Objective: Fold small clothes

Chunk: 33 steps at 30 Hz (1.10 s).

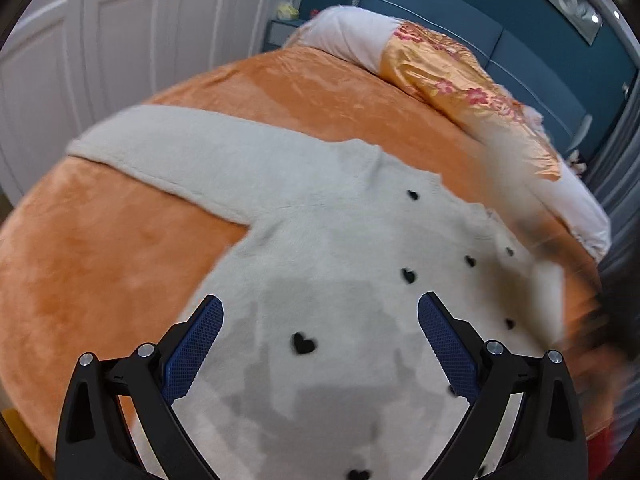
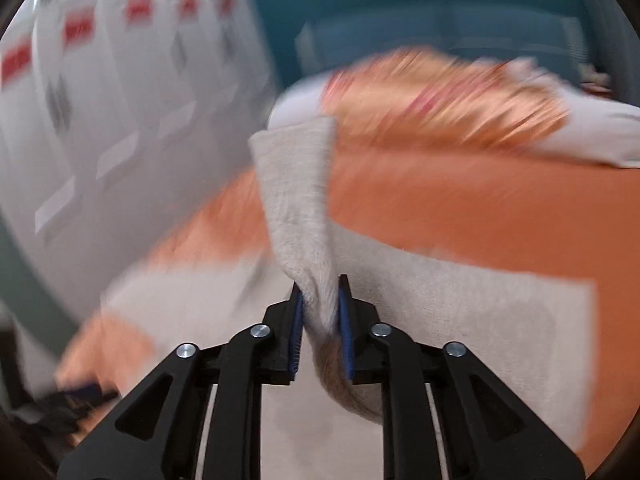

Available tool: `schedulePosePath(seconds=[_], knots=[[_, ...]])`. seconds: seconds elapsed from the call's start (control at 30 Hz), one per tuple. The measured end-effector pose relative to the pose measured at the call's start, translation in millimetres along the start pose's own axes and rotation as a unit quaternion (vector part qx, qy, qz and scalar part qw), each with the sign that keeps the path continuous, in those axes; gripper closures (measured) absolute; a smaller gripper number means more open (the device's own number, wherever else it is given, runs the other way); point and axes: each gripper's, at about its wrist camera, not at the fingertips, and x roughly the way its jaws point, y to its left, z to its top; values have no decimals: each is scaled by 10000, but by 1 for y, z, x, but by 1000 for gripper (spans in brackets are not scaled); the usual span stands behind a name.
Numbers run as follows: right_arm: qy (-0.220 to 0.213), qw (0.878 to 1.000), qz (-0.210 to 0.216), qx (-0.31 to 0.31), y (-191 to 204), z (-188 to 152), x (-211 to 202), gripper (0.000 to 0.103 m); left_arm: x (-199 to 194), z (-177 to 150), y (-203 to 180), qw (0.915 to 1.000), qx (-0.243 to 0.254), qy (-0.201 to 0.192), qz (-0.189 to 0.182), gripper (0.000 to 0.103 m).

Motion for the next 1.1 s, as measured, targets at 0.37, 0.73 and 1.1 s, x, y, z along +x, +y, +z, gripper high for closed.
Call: schedulePosePath(seconds=[0.37,0.73,1.1], knots=[[-25,9859,-1161,1202,-82,-86,-89,48,93,27,-18,9929,-307,776,-843,7],[64,9510,-1954,2397,-212,-64,-68,35,132,58,-46,9927,-22,852,-851,98],[-244,9375,-1771,2985,-254,-74,-64,94,115,78,-66,9944,683,-153,-788,97]])
